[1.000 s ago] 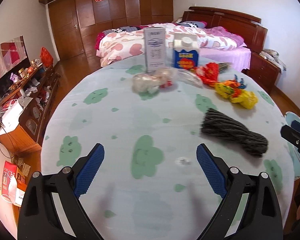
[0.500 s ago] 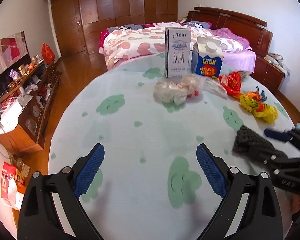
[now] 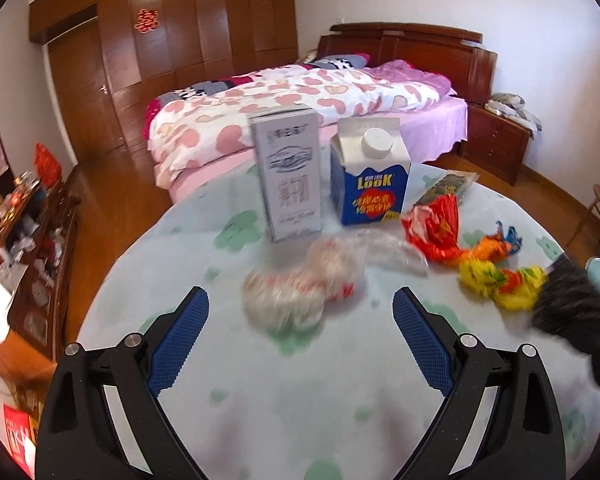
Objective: Collect trash
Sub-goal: 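Grasp the black rope bundle with the right gripper while the left gripper grasps the clear plastic bag, then carry the rope bundle and clear bag toward the blue bucket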
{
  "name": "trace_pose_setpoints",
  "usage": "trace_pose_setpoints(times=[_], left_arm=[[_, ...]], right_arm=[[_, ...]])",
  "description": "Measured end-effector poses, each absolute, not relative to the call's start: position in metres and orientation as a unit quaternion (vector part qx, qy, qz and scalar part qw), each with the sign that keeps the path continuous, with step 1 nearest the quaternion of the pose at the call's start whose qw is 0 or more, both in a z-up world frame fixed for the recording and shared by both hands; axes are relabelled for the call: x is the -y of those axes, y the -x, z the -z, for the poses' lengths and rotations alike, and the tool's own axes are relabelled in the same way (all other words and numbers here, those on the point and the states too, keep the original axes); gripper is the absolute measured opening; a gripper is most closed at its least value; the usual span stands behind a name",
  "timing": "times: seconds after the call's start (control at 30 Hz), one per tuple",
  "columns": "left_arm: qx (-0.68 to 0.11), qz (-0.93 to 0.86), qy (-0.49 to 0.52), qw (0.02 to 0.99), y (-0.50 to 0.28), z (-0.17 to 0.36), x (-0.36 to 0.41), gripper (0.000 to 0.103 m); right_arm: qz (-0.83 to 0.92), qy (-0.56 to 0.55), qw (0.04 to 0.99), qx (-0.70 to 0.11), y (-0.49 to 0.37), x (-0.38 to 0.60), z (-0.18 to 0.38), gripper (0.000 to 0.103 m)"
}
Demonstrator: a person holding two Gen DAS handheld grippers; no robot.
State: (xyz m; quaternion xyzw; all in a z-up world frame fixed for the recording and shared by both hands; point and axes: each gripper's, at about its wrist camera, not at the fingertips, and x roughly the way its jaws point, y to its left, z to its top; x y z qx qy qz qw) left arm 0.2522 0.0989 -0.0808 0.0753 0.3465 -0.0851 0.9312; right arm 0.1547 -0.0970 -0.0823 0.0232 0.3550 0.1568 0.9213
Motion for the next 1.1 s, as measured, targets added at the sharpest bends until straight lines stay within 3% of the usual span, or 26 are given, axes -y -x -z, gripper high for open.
trace_pose_setpoints(times=[0.27, 0.33, 0.37, 0.5, 1.1], left_arm=[[-0.4, 0.083, -0.078, 0.909, -0.314, 0.112, -0.071, 0.089], [-0.421, 0.083, -0.077, 0.9, -0.321, 0.124, -0.069, 0.078], [-0.43, 0.081, -0.076, 0.896, -0.322, 0.13, -0.069, 0.066], [-0.431, 0.067, -0.062, 0.898, -0.316, 0.137, -0.073, 0.055], [-0.363, -0.02, -0.025, 0.931, -0.146, 0.078, -0.088, 0.052]], right_arm=[[-0.044, -0.076, 0.936, -0.342, -0.162, 0.164, 0.08, 0.026], [-0.036, -0.087, 0.934, -0.343, -0.159, 0.175, 0.079, 0.026], [-0.033, -0.09, 0.934, -0.345, -0.159, 0.182, 0.079, 0.026], [-0.034, -0.095, 0.933, -0.344, -0.15, 0.191, 0.079, 0.026], [-0.056, -0.093, 0.941, -0.32, -0.102, 0.171, 0.078, 0.026]])
